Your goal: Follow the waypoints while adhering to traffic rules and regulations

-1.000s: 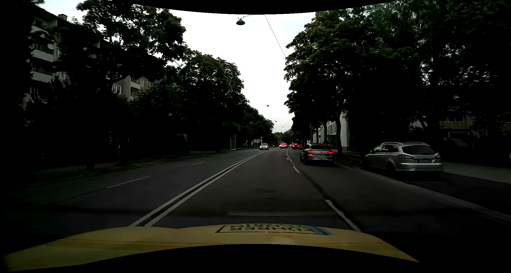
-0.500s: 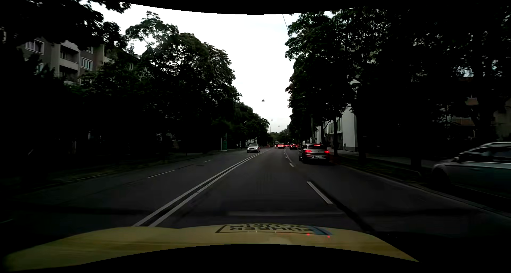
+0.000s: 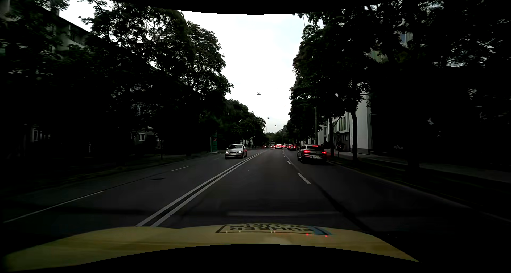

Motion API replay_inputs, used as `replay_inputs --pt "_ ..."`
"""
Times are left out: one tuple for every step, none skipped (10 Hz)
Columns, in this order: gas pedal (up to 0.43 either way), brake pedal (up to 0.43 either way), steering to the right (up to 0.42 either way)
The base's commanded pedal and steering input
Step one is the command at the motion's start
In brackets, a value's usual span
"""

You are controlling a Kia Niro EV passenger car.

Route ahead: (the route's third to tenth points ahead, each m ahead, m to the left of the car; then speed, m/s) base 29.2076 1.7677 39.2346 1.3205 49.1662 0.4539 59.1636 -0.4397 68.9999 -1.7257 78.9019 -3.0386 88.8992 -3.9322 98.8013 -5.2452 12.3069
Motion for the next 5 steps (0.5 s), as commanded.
replay_inputs --pt "0.067 0.000 0.011" --pt "0.067 0.000 0.011" --pt "0.067 0.000 0.010" --pt "0.067 0.000 0.010" --pt "0.067 0.000 0.009"
